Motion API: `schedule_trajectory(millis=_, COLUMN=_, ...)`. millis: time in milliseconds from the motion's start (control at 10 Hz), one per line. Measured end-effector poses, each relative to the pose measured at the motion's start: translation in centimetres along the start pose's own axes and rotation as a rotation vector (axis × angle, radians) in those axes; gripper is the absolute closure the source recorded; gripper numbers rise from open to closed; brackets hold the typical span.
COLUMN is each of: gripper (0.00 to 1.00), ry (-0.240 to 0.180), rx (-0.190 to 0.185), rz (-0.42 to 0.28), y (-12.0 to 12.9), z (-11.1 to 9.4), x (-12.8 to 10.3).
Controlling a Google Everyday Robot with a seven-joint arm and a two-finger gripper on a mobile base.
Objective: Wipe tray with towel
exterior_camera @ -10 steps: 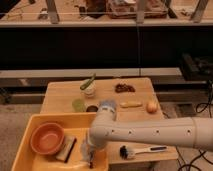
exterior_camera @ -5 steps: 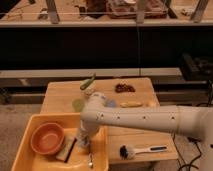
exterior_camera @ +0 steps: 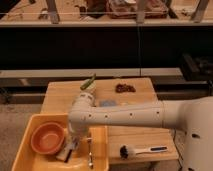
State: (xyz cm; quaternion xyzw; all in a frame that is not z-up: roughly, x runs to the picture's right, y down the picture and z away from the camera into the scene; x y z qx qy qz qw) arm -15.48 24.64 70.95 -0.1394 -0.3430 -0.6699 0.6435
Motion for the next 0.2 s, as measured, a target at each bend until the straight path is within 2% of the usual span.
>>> schedule_trajectory(millis=200, gripper=0.90, ry=-0.016, rx=0.006, rz=-0.039, y=-1.2, z=0.5, x=-3.0)
